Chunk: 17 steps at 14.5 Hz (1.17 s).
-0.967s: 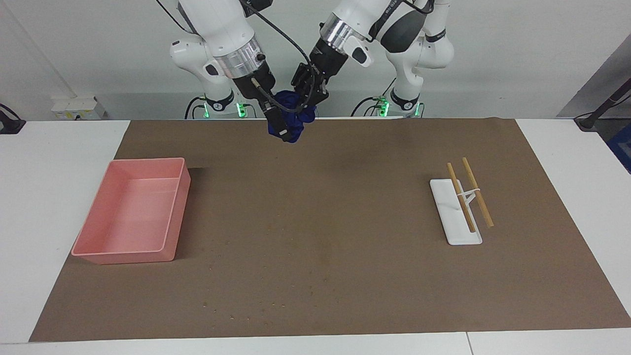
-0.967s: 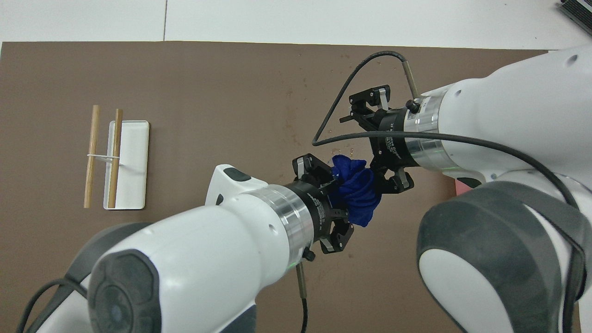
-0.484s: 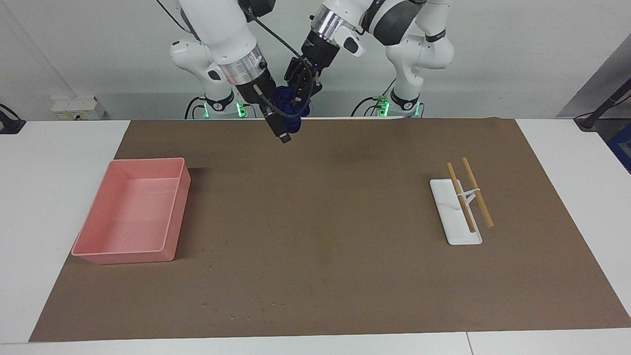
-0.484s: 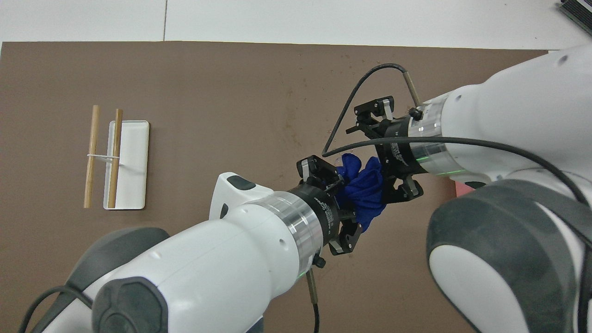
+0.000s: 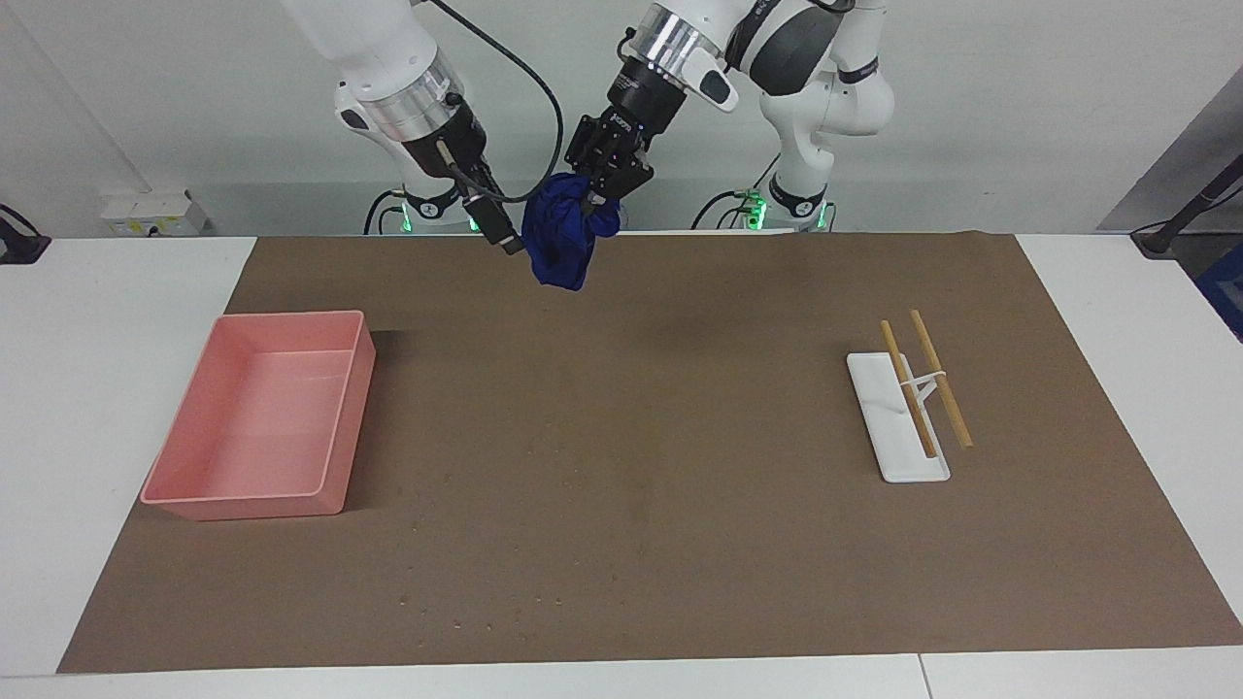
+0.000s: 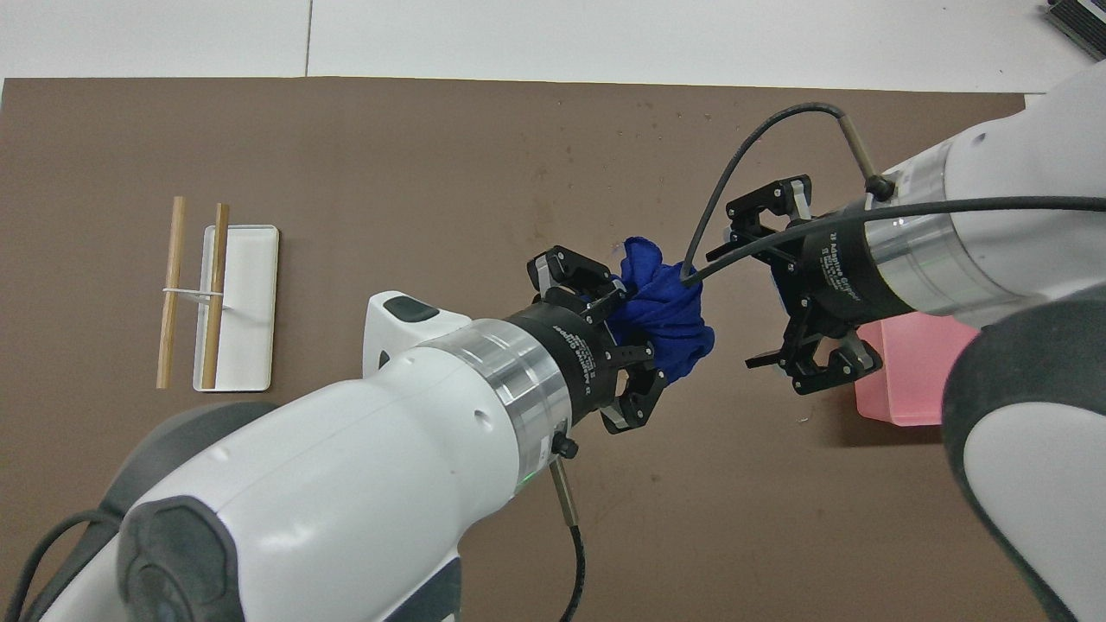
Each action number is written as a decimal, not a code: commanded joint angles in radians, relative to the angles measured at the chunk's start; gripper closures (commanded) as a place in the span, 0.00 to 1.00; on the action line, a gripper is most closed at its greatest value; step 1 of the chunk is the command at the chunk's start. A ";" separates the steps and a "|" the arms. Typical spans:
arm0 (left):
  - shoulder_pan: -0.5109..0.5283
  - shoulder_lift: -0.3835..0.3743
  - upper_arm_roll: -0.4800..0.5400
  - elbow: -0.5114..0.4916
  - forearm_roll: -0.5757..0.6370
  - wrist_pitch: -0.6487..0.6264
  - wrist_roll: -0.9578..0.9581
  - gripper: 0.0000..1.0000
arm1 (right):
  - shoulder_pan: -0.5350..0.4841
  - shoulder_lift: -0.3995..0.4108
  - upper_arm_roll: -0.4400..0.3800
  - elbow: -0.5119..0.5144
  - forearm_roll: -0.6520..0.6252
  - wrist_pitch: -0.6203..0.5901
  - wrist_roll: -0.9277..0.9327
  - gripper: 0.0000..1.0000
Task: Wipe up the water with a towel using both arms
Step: 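Carry the cloth with the left gripper while the right gripper approaches it, then grasp the blue cloth with the right gripper beside the left gripper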
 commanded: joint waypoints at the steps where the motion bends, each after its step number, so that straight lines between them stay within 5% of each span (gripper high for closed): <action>1: 0.007 0.013 -0.004 0.025 0.010 0.014 -0.023 1.00 | 0.006 0.003 0.004 -0.011 0.051 -0.005 0.005 0.03; 9: 0.005 0.013 -0.004 0.025 0.010 0.023 -0.028 1.00 | 0.058 -0.020 0.014 -0.094 0.102 0.193 0.111 0.06; 10: 0.005 0.013 -0.004 0.025 0.010 0.025 -0.028 1.00 | 0.060 -0.023 0.014 -0.108 0.102 0.203 0.111 0.23; 12: 0.005 0.013 -0.004 0.024 0.012 0.025 -0.028 1.00 | 0.066 -0.020 0.016 -0.110 0.111 0.213 0.104 1.00; 17: 0.007 0.013 -0.004 0.027 0.010 0.023 -0.026 1.00 | 0.078 -0.014 0.016 -0.093 0.111 0.216 0.014 1.00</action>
